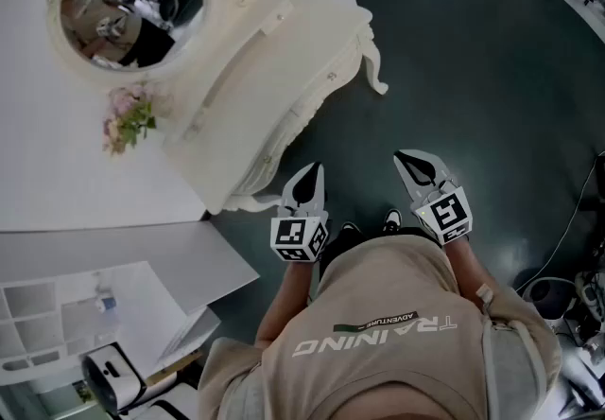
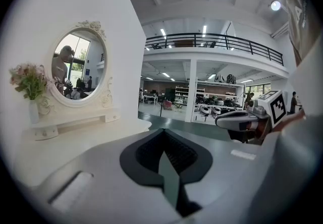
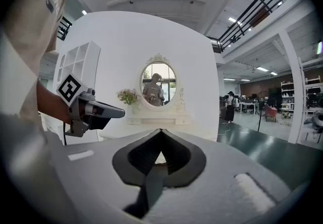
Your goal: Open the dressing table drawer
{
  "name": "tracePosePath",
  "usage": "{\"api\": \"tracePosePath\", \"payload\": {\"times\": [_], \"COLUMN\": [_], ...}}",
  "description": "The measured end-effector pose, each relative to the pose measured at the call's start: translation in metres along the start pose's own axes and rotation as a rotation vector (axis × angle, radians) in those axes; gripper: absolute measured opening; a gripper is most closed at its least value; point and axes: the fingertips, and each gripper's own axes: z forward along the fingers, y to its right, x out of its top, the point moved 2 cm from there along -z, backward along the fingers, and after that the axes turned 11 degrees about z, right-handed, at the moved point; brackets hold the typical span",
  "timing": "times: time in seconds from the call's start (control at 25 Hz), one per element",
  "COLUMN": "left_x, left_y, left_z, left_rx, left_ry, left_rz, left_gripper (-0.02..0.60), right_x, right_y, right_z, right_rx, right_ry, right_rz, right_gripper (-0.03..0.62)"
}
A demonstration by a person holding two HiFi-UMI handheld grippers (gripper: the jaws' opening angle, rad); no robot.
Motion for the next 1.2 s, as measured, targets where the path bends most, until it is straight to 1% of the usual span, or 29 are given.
{"api": "tracePosePath", "payload": {"times": [0.12,0.32,0.52,0.72,0.96,1.08,1.2], "left_x": [-0.001,0.002,-0.002,-0.013,-0.014,-0.010,-0.002], "left_y": [0.004,0.006,0.011,0.001,-0.012,-0.020,-0.035], "left_z": [0.002,0.007,0.007,0.014,0.043,0.062,0.084], "left_rx": [-0.010,-0.006,-0.017,-0.028,-0.052,-0.074,-0.078], "left_ry": [-0.002,-0.008,-0.043,-0.080,-0.064,-0.052,-0.025], "left_rz": [0.000,0.010,0.005,0.000,-0.017,-0.036,-0.047], "left_gripper": [0.018,0.018,0.018,0.018,0.018,0.018,0.018], "right_x": [0.002,0.001,-0.011,-0.014,-0.016,-0.010,0.000], "right_y": [0.000,0.004,0.016,0.022,0.030,0.039,0.051], "right_z": [-0.003,-0.006,-0.007,0.005,0.021,0.030,0.049], "right_rx": [0.000,-0.003,-0.018,-0.020,-0.031,-0.051,-0.056], "right_ry": [0.013,0.020,-0.016,-0.023,-0.050,-0.068,-0.068], "right_rz": [-0.001,-0.004,0.032,0.031,0.034,0.025,0.012], "right_gripper": [0.002,0.002,0.002,0.002,0.002,0.002,0.002]}}
